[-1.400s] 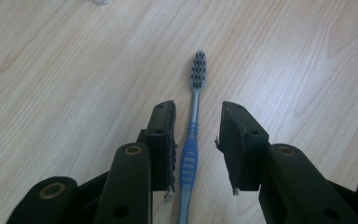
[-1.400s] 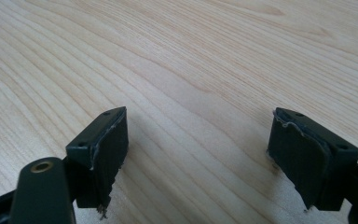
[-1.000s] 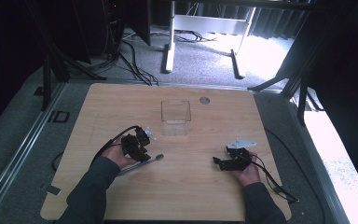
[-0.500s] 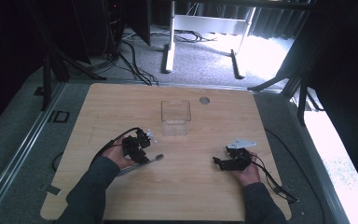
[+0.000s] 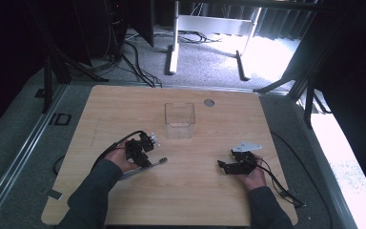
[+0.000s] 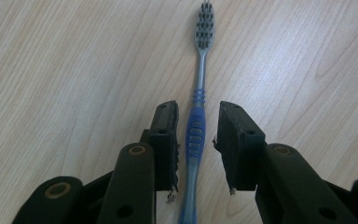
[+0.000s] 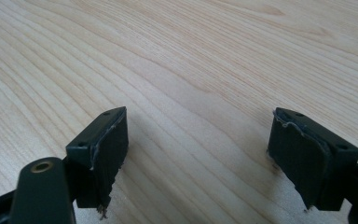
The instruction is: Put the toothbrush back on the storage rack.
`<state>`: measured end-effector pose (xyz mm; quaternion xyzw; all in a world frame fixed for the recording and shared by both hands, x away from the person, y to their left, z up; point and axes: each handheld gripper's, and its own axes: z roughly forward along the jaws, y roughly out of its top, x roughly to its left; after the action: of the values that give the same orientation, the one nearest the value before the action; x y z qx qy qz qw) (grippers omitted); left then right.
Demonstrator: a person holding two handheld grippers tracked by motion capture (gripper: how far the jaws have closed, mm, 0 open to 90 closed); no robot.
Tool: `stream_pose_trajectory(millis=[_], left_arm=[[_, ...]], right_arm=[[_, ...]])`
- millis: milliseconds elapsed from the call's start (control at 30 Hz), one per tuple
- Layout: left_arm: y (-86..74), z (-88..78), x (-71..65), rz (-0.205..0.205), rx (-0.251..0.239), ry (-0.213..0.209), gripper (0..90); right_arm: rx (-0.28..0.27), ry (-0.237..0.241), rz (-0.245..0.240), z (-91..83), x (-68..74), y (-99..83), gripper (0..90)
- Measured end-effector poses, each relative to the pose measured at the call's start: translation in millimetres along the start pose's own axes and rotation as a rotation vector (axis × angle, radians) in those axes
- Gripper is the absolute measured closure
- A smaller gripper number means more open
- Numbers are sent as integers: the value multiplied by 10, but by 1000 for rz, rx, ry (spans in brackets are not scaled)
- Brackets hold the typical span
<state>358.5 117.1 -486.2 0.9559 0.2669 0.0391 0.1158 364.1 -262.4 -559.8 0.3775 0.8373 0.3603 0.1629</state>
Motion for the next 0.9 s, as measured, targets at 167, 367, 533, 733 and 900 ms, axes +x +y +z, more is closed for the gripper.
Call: stream_pose_trajectory(millis=[167,367,533,733,900], left_arm=[[5,17,-7,6,14,-2,697],[10,41,-22,11,30,5,705],[13,57,-32,16,53,12,720],[9,87,-24,16,75,9,734],[4,114,-18,8,91,9,750]], right_arm=[[0,0,0,0,0,0,196],[0,0,0,0,0,0,196],[0,0,-1,0,0,0,196],[0,0,0,0,0,0,196],[0,0,0,0,0,0,196]])
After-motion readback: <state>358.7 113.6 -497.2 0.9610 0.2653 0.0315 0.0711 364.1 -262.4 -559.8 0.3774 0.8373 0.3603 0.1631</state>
